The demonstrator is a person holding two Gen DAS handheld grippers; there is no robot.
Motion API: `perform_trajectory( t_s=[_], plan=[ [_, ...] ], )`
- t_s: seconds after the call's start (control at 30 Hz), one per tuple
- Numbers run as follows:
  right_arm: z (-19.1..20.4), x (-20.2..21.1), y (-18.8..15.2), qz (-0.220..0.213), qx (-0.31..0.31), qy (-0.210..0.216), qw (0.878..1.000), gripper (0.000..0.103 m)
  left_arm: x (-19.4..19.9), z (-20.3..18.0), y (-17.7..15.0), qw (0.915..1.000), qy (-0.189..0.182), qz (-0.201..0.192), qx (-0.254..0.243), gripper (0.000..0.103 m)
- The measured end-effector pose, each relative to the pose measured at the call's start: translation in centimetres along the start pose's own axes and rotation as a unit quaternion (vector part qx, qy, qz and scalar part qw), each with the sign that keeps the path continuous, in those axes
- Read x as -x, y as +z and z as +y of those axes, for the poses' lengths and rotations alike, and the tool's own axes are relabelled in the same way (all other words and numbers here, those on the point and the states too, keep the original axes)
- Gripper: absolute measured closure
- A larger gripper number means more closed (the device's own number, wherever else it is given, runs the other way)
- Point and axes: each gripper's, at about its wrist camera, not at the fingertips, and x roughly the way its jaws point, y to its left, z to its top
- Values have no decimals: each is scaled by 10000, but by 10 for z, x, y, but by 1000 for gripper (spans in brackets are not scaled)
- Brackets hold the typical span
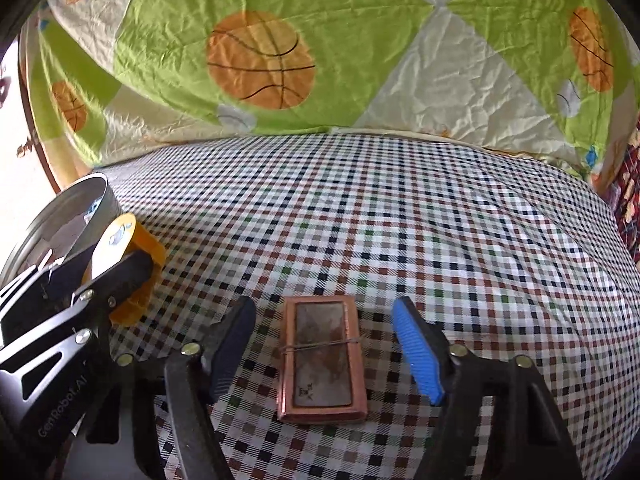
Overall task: Organize rigid objects
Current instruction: 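Close left tool on the yellow face block while right tool grips the picture frame, then lift and carry the face block toward the tin with left tool while right tool carries the frame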
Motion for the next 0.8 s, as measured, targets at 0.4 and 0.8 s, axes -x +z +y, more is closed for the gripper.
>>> perform_trajectory(
  t_s=[0.4, 0.8],
  plan=[
    [-3, -8, -2, 249, -146, -37, 9996, 56, 5, 3, -1, 9999, -42, -108, 69, 61],
    [-9, 28, -8, -627, -388, -177, 9971, 56, 28, -6, -4, 9973, 94, -706, -195, 61]
  ],
)
